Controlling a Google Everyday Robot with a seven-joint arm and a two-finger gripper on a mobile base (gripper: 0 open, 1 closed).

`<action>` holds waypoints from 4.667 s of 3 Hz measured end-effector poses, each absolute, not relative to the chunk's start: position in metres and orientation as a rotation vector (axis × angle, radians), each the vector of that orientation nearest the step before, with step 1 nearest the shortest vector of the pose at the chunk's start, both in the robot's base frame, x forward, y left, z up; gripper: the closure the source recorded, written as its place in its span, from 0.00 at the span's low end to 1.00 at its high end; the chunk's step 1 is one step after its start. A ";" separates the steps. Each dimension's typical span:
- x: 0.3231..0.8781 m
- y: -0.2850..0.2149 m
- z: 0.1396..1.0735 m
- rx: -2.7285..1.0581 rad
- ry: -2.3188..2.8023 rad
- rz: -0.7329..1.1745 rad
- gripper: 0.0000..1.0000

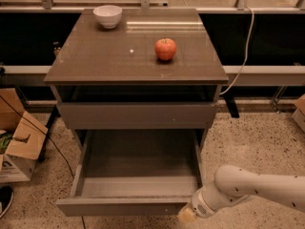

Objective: Close middle drawer

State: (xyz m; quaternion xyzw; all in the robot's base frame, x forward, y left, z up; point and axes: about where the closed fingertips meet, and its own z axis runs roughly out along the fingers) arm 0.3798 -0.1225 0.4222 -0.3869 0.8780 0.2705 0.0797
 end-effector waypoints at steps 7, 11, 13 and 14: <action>0.515 -0.065 0.418 -1.114 2.306 0.657 1.00; 0.606 -0.038 0.452 -1.067 2.097 0.642 0.35; 0.621 -0.033 0.458 -1.072 2.067 0.670 0.00; 0.621 -0.033 0.458 -1.072 2.067 0.670 0.00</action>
Offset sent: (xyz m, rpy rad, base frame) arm 0.1301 0.0227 -0.0009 0.0669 -0.2468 -0.0326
